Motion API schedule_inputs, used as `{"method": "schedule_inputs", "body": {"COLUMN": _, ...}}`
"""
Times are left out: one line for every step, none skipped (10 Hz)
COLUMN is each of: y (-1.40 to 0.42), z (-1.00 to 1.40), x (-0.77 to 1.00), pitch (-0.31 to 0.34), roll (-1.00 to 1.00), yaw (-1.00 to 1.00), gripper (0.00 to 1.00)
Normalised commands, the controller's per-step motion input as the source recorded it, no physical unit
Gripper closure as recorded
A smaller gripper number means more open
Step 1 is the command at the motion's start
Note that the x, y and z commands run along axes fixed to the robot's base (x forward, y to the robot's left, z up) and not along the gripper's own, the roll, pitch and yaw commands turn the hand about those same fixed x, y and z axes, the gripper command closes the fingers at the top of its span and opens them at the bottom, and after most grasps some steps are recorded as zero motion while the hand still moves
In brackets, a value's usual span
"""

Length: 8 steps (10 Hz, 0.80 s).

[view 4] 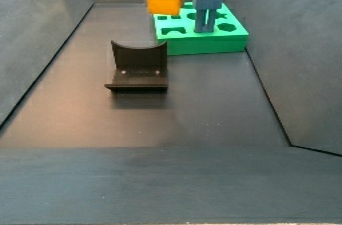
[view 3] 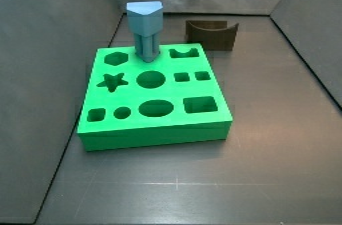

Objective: Pick up the rectangle object. Move up. Place the rectangle object on the fixture. Regrasp the rectangle object. Move to above the board. Insert the rectangle object.
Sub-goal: Place the rectangle object on the fixture.

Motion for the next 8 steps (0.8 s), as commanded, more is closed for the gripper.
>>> {"method": "schedule_inputs", "body": {"y": 0.14, "z": 0.03, "x": 0.77, "pitch": 0.295, "roll": -1.00, "yaw": 0.04, "gripper": 1.00}}
{"method": "schedule_inputs", "body": {"y": 0.11, "z": 0.02, "x": 0.70, "pitch": 0.272, "roll": -0.87, "yaw": 0.00, "gripper": 1.00}}
{"method": "schedule_inputs", "body": {"y": 0.08, "z": 0.01, "x": 0.56, "pitch": 0.222, "roll": -0.64, "yaw": -0.06, "gripper": 1.00}}
{"method": "schedule_inputs", "body": {"y": 0.07, "z": 0.00, "x": 0.46, "pitch": 0.188, "roll": -0.46, "yaw": -0.09, "gripper": 1.00}}
{"method": "schedule_inputs", "body": {"y": 0.04, "z": 0.01, "x": 0.32, "pitch": 0.151, "roll": -0.27, "yaw": -0.11, "gripper": 1.00}}
{"method": "schedule_inputs", "body": {"y": 0.04, "z": 0.01, "x": 0.25, "pitch": 0.131, "roll": -0.22, "yaw": -0.11, "gripper": 1.00}}
{"method": "schedule_inputs", "body": {"y": 0.06, "z": -1.00, "x": 0.11, "pitch": 0.049, "roll": -1.00, "yaw": -0.14, "gripper": 1.00}}
{"method": "schedule_inputs", "body": {"y": 0.06, "z": -1.00, "x": 0.10, "pitch": 0.029, "roll": -1.00, "yaw": -0.14, "gripper": 1.00}}
